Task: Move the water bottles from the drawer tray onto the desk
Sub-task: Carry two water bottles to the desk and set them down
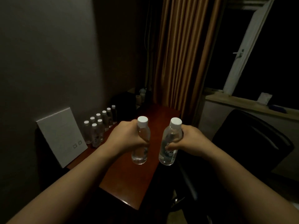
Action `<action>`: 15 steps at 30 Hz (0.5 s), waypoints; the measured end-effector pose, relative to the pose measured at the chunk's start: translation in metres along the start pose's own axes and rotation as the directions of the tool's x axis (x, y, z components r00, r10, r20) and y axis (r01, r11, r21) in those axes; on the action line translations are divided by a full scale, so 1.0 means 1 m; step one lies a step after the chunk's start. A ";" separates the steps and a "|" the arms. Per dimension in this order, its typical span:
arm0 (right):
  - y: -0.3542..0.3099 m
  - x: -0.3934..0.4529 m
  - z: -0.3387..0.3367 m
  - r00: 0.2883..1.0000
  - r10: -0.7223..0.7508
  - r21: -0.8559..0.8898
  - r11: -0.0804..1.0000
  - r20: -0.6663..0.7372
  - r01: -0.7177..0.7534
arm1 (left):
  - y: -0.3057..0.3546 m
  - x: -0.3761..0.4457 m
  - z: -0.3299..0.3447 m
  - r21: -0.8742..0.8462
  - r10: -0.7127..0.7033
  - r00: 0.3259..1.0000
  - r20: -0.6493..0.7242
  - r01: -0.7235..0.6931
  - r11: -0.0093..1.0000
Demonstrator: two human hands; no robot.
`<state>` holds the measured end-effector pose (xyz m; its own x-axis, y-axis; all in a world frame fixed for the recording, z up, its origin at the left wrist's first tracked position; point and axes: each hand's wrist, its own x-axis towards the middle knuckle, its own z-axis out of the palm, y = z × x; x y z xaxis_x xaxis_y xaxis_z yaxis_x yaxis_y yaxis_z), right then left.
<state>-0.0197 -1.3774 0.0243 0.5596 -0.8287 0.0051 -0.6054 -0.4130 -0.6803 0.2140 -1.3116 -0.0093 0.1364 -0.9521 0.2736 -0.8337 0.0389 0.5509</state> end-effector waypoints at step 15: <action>0.038 0.312 0.011 0.968 -0.140 -0.051 0.987 0.209 0.154 | -0.119 0.201 0.034 0.119 -0.373 0.916 -0.146 0.390 0.913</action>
<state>0.1381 -1.6474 -0.0074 0.7446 -0.6653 -0.0534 -0.5405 -0.5541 -0.6331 0.3226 -1.5178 -0.0464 0.5139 -0.8428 0.1600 -0.7714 -0.3723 0.5161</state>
